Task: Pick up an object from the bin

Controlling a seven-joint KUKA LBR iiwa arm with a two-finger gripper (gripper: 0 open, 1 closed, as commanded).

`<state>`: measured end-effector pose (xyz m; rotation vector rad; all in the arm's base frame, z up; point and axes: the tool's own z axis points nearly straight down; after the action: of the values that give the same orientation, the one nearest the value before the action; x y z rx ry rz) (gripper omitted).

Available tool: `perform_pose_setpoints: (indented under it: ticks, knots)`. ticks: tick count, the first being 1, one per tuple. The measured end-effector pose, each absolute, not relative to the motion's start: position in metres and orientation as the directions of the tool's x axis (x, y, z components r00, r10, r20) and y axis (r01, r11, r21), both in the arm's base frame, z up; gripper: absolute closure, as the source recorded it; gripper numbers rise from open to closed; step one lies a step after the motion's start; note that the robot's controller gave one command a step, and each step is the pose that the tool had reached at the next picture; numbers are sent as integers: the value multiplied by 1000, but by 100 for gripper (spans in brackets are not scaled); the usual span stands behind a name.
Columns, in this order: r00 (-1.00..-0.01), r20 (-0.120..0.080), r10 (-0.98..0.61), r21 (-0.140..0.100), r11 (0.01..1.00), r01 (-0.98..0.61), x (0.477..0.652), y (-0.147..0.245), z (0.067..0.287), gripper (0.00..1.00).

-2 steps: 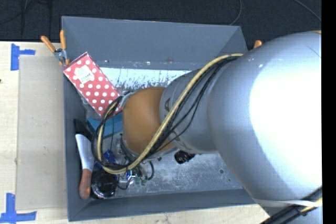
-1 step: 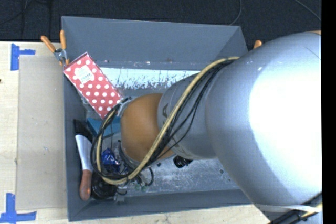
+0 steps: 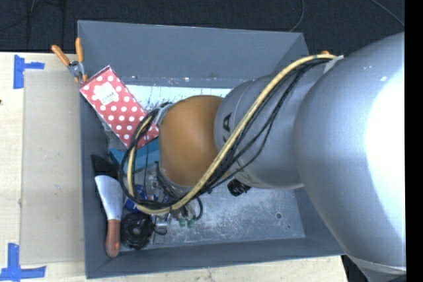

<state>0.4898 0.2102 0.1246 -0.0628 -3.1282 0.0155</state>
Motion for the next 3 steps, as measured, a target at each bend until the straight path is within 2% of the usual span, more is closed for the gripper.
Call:
perform_pose_setpoints:
  ticks: [1,2,3]
  knots:
    - [-999,-3,39,-3,999,39,493,208,149,0]
    - [-1000,6,17,-8,1000,17,482,200,90,0]
    - [-978,-11,-208,-7,978,-207,487,220,73,100]
